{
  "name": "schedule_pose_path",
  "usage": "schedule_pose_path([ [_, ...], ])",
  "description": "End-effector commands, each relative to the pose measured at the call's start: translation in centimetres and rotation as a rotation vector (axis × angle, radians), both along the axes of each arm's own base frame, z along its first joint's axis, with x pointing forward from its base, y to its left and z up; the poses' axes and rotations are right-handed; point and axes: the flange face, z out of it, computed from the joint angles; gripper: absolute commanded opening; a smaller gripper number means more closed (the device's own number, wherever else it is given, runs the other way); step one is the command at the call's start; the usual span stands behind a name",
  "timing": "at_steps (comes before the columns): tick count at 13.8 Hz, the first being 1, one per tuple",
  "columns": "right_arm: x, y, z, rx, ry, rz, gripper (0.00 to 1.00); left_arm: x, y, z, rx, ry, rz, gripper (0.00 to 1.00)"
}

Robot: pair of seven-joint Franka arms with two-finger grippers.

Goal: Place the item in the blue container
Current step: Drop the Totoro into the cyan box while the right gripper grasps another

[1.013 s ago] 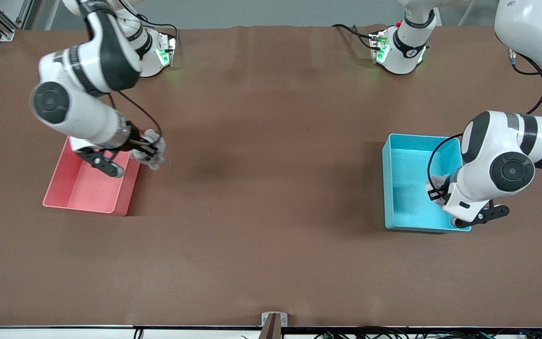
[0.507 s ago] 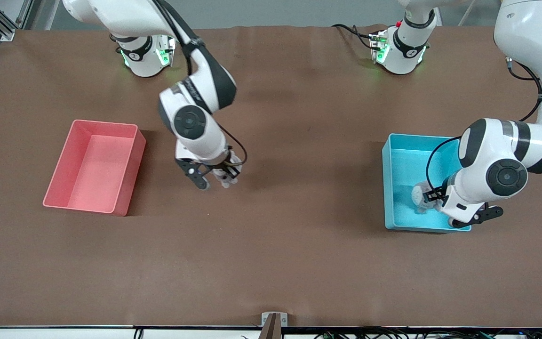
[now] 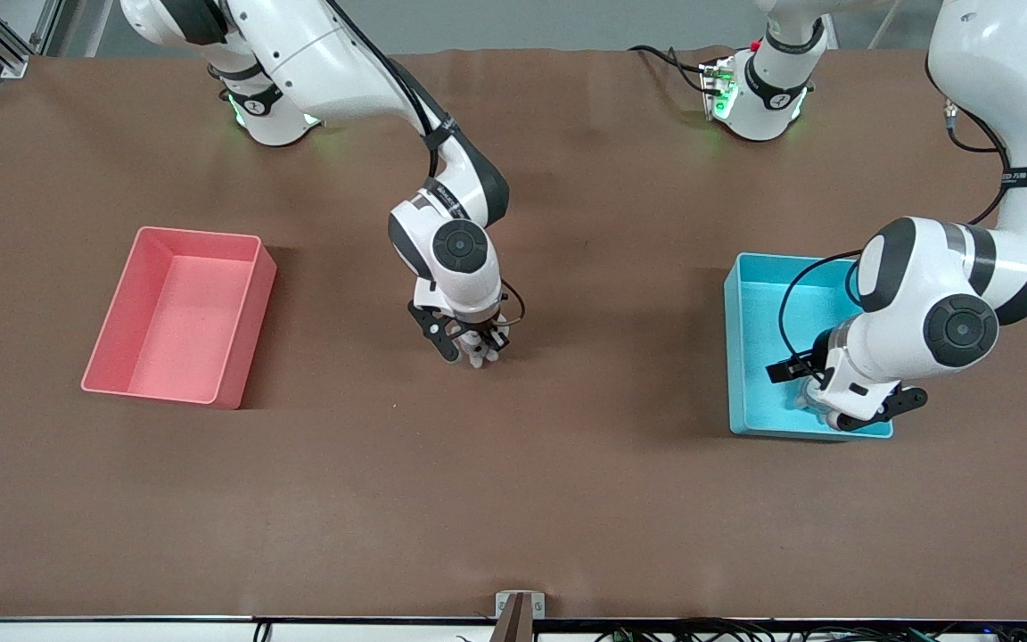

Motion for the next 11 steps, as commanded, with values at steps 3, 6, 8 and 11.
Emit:
schedule_pose_path([
  [3, 0.3, 0.5, -0.1, -0.036, -0.046, 0.017, 1.0, -0.5, -7.2, 1.0, -0.01, -0.006, 0.175, 1.0],
  [6, 1.7, -0.8, 1.5, -0.038, -0.062, 0.059, 1.0, -1.5, -13.0, 0.0, 0.0, -0.017, 0.275, 1.0],
  [8, 2.5, -2.1, 2.0, -0.052, -0.042, 0.102, 1.0, -2.2, -16.2, -1.4, 0.003, -0.024, 0.352, 1.0],
  [11, 4.2, -5.2, 6.0, -0.064, -0.003, 0.169, 1.0, -3.2, -20.5, -2.3, -0.043, -0.028, 0.474, 1.0],
])
